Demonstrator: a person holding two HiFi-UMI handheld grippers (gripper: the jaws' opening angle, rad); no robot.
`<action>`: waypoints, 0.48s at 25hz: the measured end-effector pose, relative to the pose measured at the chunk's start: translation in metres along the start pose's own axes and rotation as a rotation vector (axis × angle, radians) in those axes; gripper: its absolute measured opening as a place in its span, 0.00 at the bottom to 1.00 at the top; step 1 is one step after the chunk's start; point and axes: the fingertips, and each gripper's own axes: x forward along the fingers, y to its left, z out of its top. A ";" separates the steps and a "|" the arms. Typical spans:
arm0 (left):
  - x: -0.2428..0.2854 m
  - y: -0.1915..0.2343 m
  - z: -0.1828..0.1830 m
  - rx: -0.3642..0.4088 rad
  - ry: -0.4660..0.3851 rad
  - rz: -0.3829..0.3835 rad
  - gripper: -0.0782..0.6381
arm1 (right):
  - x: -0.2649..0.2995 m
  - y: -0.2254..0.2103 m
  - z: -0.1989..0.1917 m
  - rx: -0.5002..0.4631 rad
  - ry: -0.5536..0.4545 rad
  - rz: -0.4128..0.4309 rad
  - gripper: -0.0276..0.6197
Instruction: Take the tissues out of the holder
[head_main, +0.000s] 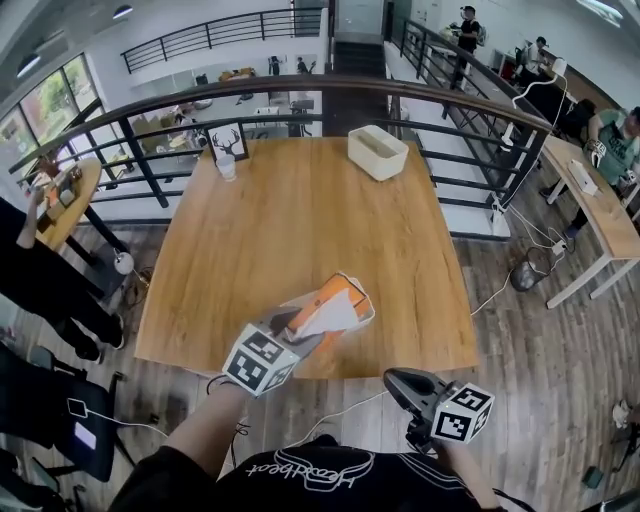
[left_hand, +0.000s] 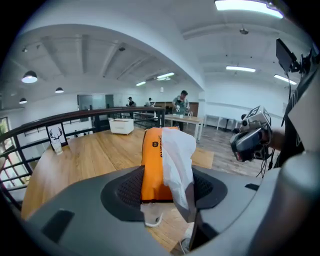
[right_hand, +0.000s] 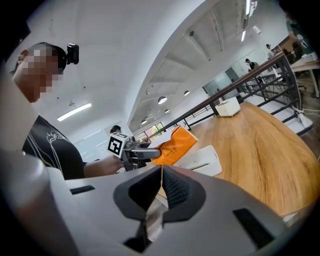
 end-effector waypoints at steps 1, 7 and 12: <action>-0.009 -0.008 0.002 -0.013 -0.017 0.008 0.45 | -0.003 0.007 0.001 -0.012 -0.001 0.014 0.07; -0.062 -0.072 0.016 -0.053 -0.119 0.022 0.45 | -0.036 0.045 0.003 -0.034 -0.039 0.098 0.07; -0.105 -0.142 0.017 -0.069 -0.195 0.025 0.45 | -0.079 0.081 -0.006 -0.075 -0.060 0.135 0.07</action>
